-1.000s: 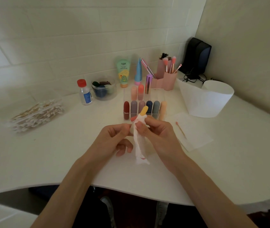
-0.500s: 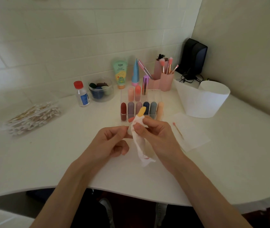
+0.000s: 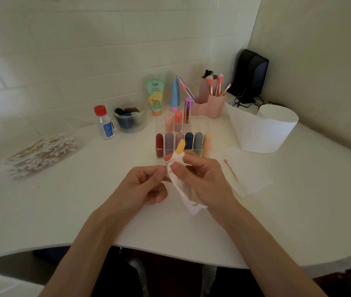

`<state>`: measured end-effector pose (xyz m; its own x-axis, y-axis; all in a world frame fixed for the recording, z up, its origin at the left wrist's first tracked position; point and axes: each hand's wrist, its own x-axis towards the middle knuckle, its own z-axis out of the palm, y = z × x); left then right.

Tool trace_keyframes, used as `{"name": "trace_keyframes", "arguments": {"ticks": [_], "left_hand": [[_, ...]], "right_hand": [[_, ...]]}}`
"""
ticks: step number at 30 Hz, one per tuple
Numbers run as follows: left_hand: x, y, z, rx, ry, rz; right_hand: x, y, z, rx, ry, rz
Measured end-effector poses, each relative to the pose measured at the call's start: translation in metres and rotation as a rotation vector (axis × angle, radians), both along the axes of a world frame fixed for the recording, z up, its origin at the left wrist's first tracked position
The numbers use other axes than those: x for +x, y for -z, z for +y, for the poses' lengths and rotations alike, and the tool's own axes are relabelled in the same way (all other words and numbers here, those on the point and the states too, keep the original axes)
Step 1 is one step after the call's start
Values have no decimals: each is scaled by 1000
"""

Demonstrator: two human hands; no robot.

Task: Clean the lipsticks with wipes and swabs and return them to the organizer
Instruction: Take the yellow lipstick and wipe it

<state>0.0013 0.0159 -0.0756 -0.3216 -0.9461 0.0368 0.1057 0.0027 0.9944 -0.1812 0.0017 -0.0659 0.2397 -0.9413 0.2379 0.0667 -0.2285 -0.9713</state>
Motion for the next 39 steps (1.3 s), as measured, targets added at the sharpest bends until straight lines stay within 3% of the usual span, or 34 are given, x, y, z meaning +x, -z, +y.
{"name": "trace_keyframes", "arguments": {"ticks": [9,14,20,25,31,39], "left_hand": [[-1,0,-2,-117,-263,-102],[-5,-6,2,17,-104,18],[-2,-3,0,-142,-215,-27],[-1,3,-4,-269,-329,-179],[-5,-2,-1,-159,-123,-111],[-1,4,-4,-216,-302,-93]], "right_hand": [[6,2,0,1,57,49],[-2,-4,3,77,-9,-47],[1,0,1,31,32,6],[2,3,0,33,71,104],[-5,-3,2,126,-15,25],[2,2,0,94,1,68]]}}
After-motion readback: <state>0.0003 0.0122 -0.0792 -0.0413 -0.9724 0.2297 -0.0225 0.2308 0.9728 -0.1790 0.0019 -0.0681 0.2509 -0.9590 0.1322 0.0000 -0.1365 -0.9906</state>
